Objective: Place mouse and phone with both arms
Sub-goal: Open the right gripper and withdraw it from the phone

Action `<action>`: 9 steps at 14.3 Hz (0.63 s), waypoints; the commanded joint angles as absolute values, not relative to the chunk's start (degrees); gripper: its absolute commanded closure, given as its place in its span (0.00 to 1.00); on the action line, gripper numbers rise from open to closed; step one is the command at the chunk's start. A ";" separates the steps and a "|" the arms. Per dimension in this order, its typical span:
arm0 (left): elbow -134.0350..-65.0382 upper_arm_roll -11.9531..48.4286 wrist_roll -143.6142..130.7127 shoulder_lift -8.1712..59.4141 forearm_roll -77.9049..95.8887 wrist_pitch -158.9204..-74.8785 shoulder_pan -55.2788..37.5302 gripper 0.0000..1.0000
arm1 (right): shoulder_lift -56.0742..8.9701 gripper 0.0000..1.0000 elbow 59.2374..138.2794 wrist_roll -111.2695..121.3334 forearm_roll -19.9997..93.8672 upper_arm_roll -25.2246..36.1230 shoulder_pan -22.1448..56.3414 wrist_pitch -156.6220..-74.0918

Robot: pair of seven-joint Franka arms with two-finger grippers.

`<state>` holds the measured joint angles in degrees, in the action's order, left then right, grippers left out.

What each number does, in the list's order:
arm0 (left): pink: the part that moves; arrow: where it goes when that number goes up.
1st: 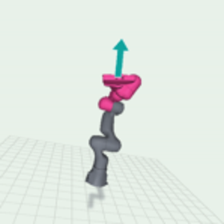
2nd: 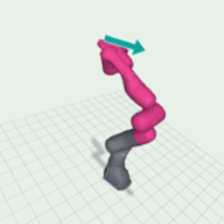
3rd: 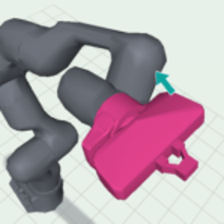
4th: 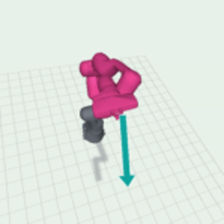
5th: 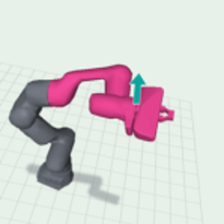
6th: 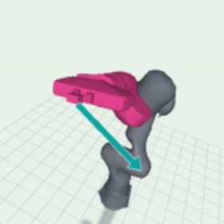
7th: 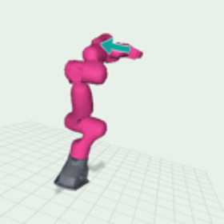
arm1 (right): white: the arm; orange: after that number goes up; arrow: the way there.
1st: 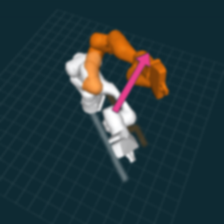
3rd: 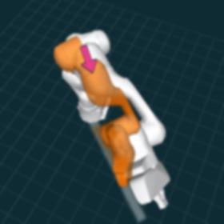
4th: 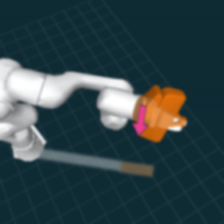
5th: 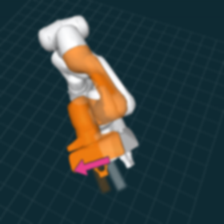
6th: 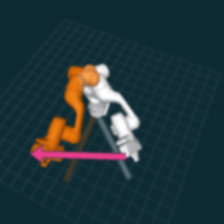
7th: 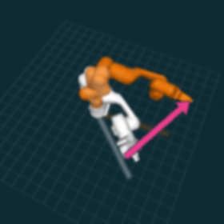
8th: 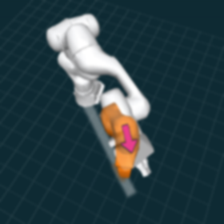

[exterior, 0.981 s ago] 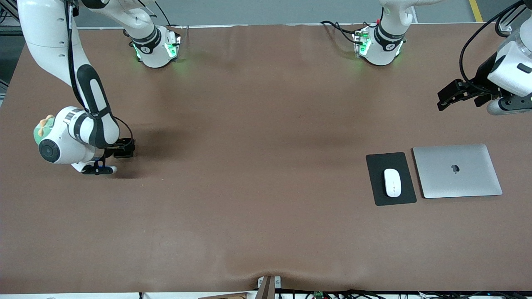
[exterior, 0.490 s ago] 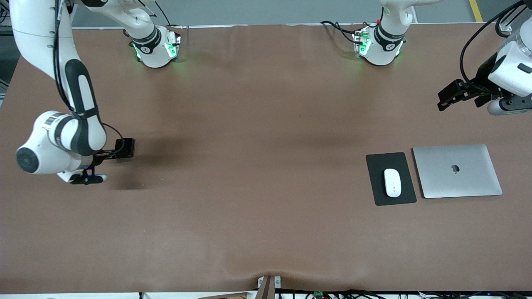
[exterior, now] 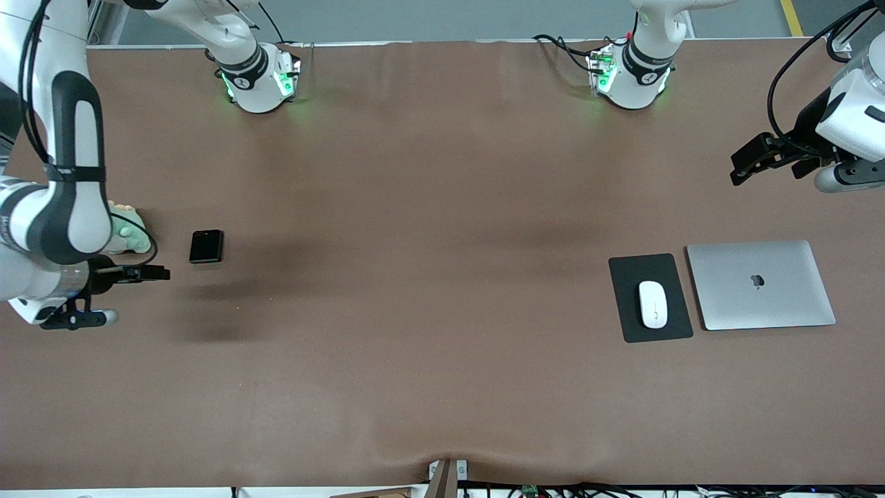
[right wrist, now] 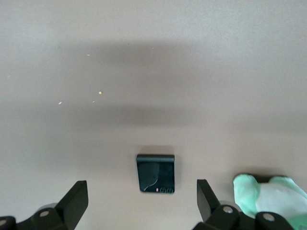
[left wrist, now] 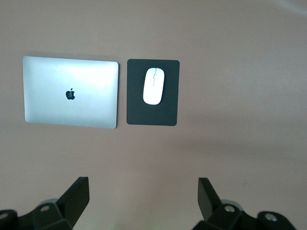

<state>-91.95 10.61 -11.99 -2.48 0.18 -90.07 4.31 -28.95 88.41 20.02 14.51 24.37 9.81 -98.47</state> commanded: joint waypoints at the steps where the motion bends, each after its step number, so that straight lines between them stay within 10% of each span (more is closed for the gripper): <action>1: -92.29 10.37 -10.55 -3.08 1.49 -90.44 4.75 0.00 | -28.92 0.00 81.06 20.13 14.15 23.73 7.21 -90.47; 9: -92.46 10.28 -10.55 -3.08 1.49 -90.26 4.75 0.00 | -23.04 0.00 72.33 18.99 8.89 24.17 7.72 -88.34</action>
